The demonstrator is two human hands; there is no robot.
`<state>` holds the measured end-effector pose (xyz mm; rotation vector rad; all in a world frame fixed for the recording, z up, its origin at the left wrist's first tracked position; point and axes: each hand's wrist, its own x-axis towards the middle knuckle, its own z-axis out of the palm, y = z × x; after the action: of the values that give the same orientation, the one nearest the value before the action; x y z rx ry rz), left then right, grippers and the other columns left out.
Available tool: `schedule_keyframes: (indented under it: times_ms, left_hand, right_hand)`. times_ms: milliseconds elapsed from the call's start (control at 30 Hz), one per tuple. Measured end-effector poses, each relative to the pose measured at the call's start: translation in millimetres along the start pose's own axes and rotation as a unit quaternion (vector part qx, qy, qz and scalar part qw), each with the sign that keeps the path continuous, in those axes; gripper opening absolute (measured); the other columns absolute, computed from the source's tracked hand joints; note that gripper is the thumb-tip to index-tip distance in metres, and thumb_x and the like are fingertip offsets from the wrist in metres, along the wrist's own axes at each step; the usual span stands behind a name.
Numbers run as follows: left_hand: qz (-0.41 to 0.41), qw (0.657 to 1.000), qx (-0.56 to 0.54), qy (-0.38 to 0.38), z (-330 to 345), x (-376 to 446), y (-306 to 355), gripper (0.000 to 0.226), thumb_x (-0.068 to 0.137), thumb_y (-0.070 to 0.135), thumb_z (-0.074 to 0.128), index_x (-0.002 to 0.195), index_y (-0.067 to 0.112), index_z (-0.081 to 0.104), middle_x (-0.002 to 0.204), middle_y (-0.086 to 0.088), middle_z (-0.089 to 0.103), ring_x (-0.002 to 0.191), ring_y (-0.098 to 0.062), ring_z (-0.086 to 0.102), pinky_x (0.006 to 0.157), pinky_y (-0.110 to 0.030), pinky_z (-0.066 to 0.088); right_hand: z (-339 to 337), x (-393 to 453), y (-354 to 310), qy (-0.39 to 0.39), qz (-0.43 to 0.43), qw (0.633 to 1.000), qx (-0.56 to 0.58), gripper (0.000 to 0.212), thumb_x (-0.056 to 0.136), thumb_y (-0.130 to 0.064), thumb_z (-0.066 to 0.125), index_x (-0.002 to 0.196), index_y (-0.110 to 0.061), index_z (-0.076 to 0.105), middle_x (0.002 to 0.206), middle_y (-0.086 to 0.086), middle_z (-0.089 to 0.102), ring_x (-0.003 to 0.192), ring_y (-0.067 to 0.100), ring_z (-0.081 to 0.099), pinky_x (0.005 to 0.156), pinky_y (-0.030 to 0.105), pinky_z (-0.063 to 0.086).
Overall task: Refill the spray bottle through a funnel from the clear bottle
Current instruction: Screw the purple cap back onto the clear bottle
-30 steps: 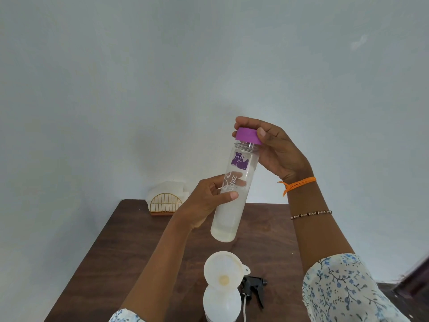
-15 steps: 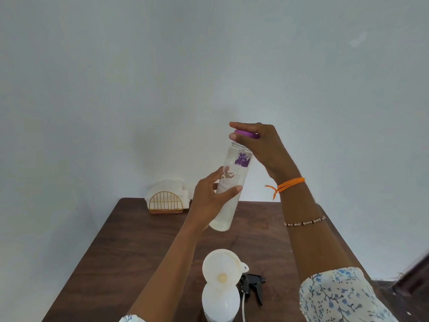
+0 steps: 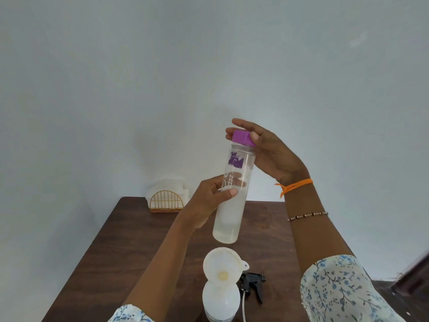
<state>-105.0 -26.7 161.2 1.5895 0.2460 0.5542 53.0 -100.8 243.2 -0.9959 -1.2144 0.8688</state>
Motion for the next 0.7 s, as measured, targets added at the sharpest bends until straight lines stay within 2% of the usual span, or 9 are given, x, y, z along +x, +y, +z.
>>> schedule_keyframes:
  times_ms: [100, 200, 267, 333, 367, 433, 533, 600, 700]
  left_hand:
    - [-0.009, 0.999, 0.019, 0.034, 1, 4, -3, 0.024, 0.084, 0.024, 0.063, 0.105, 0.032, 0.058, 0.108, 0.006, 0.065, 0.097, -0.017, 0.065, 0.074, -0.025, 0.056]
    - [-0.015, 0.987, 0.121, 0.103, 3, 7, -9, 0.039, 0.083, 0.031, 0.067, 0.118, 0.035, 0.05, 0.117, 0.011, 0.059, 0.1, -0.014, 0.06, 0.078, -0.024, 0.051]
    - [-0.013, 0.971, 0.18, 0.155, 5, 10, -11, 0.049, 0.081, 0.035, 0.068, 0.125, 0.033, 0.047, 0.117, 0.013, 0.054, 0.097, -0.009, 0.054, 0.079, -0.022, 0.046]
    - [-0.011, 0.968, 0.186, 0.171, 6, 12, -12, 0.053, 0.079, 0.038, 0.069, 0.127, 0.031, 0.047, 0.122, 0.009, 0.054, 0.098, -0.008, 0.052, 0.08, -0.023, 0.045]
    - [-0.013, 0.968, 0.183, 0.171, 7, 13, -12, 0.054, 0.079, 0.039, 0.069, 0.128, 0.031, 0.047, 0.125, 0.008, 0.055, 0.098, -0.008, 0.052, 0.081, -0.024, 0.045]
    - [-0.016, 0.971, 0.167, 0.17, 7, 14, -11, 0.052, 0.08, 0.039, 0.068, 0.127, 0.033, 0.047, 0.129, 0.006, 0.055, 0.099, -0.01, 0.053, 0.082, -0.027, 0.045]
    - [-0.016, 0.974, 0.145, 0.171, 4, 14, -11, 0.049, 0.081, 0.036, 0.068, 0.125, 0.035, 0.047, 0.129, 0.004, 0.056, 0.099, -0.01, 0.054, 0.082, -0.029, 0.047]
    - [-0.014, 0.974, 0.145, 0.176, 2, 13, -12, 0.045, 0.08, 0.035, 0.069, 0.119, 0.038, 0.046, 0.128, 0.004, 0.057, 0.1, -0.011, 0.055, 0.081, -0.029, 0.047]
    - [-0.013, 0.974, 0.135, 0.183, -1, 13, -12, 0.043, 0.081, 0.033, 0.069, 0.117, 0.039, 0.046, 0.127, 0.005, 0.057, 0.1, -0.011, 0.055, 0.081, -0.03, 0.048]
  right_hand:
    - [6, 1, 2, 0.042, -0.014, 0.999, -0.005, 0.047, 0.081, -0.028, 0.061, 0.121, -0.004, 0.055, 0.114, 0.008, 0.062, 0.109, 0.021, 0.057, 0.097, 0.032, 0.047]
    - [17, 5, 1, 0.145, 0.002, 0.974, -0.177, 0.028, 0.086, -0.012, 0.061, 0.113, -0.007, 0.062, 0.11, 0.007, 0.064, 0.099, 0.015, 0.058, 0.083, 0.018, 0.049]
    - [26, 9, 6, 0.221, 0.008, 0.939, -0.264, 0.031, 0.08, -0.02, 0.071, 0.108, -0.011, 0.064, 0.109, 0.005, 0.064, 0.096, 0.015, 0.058, 0.079, 0.018, 0.05]
    - [32, 10, 8, 0.268, 0.012, 0.905, -0.329, 0.042, 0.072, -0.037, 0.076, 0.107, -0.017, 0.062, 0.109, 0.002, 0.059, 0.095, 0.016, 0.057, 0.079, 0.024, 0.05]
    - [35, 10, 6, 0.265, 0.023, 0.901, -0.342, 0.047, 0.072, -0.043, 0.074, 0.111, -0.019, 0.059, 0.112, 0.002, 0.055, 0.098, 0.016, 0.056, 0.08, 0.025, 0.049]
    - [38, 9, -1, 0.23, 0.055, 0.929, -0.286, 0.053, 0.082, -0.049, 0.06, 0.125, -0.018, 0.05, 0.121, 0.001, 0.05, 0.108, 0.017, 0.052, 0.083, 0.024, 0.044]
    - [37, 0, -10, 0.189, 0.062, 0.96, -0.199, 0.044, 0.096, -0.04, 0.039, 0.128, -0.011, 0.047, 0.123, 0.005, 0.055, 0.112, 0.017, 0.051, 0.097, 0.028, 0.039]
    - [32, -3, -12, 0.193, 0.054, 0.957, -0.208, 0.034, 0.098, -0.029, 0.04, 0.122, -0.008, 0.053, 0.122, 0.01, 0.059, 0.111, 0.021, 0.055, 0.103, 0.031, 0.037]
    - [27, -4, -16, 0.229, 0.043, 0.948, -0.217, 0.029, 0.097, -0.023, 0.046, 0.12, -0.009, 0.056, 0.111, 0.005, 0.064, 0.098, 0.015, 0.061, 0.098, 0.029, 0.04]
